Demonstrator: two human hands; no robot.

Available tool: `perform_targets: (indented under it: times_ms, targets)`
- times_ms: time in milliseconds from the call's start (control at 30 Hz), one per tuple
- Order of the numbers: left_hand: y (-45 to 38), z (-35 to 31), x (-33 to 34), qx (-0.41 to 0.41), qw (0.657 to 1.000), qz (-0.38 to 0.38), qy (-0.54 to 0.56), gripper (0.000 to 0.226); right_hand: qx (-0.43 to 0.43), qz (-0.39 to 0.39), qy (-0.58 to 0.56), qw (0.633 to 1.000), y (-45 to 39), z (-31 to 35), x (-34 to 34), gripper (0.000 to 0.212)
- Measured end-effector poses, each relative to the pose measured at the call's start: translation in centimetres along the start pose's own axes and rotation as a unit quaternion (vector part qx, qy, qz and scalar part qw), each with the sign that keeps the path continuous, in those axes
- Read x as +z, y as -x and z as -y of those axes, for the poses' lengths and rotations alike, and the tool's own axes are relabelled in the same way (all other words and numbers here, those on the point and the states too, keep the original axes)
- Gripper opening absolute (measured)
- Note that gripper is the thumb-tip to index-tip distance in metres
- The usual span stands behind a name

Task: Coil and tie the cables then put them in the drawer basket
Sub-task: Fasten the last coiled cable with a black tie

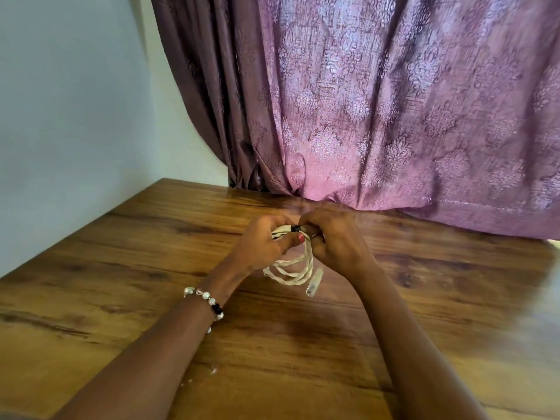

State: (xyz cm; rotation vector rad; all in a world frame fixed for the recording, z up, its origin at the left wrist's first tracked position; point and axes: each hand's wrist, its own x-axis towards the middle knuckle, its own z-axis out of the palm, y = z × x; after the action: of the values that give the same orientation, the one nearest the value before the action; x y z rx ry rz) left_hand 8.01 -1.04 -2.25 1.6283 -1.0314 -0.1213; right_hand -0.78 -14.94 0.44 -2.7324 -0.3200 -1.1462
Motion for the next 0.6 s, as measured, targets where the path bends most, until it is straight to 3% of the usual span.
perform_targets:
  times_ms: [267, 600]
  targets:
    - [0.06, -0.47, 0.17, -0.031, 0.995, -0.009, 0.092, 0.018, 0.125, -0.058, -0.199, 0.97, 0.76, -1.01, 0.12, 0.014]
    - [0.04, -0.6, 0.22, -0.038, 0.972, -0.044, 0.229, 0.019, 0.097, -0.044, -0.146, 0.984, 0.59, -0.73, 0.04, 0.011]
